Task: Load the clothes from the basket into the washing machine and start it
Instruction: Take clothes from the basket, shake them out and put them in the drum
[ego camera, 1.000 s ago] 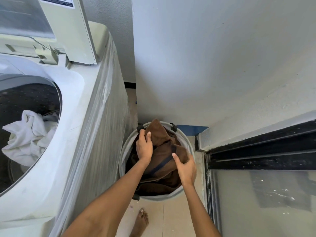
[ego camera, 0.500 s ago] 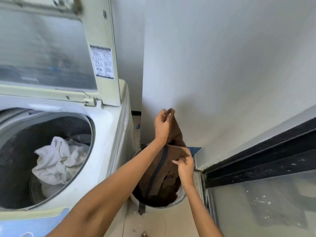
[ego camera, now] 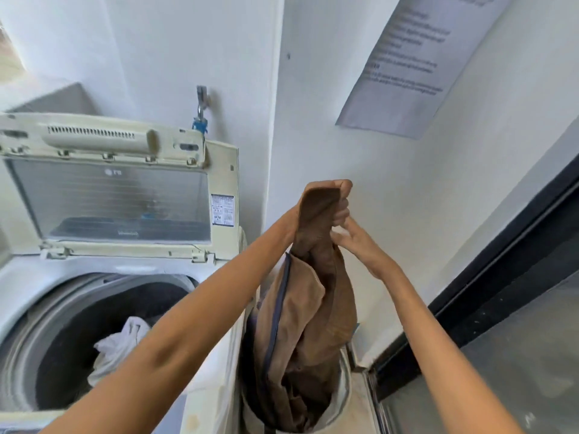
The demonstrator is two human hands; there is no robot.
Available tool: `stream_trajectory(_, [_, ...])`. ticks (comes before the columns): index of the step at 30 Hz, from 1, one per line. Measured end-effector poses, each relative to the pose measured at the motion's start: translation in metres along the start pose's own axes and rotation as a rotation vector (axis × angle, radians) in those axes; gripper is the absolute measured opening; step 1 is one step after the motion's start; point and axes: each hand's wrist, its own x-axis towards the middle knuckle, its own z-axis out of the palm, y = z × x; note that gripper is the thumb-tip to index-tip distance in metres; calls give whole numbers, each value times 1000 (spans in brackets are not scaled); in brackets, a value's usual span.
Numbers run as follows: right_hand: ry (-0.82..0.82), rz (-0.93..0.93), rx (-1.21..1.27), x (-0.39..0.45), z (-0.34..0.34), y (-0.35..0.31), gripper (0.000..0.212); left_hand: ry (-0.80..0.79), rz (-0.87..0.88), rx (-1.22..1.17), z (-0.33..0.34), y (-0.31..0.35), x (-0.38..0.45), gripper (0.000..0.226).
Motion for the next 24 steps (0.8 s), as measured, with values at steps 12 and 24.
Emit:
stream_trajectory(12, [543, -48, -178, 20, 12, -19, 35, 405, -91, 312, -49, 84, -25, 14])
stream_trajectory(24, [813, 85, -260, -8, 53, 34, 36, 670, -431, 841, -81, -5, -72, 38])
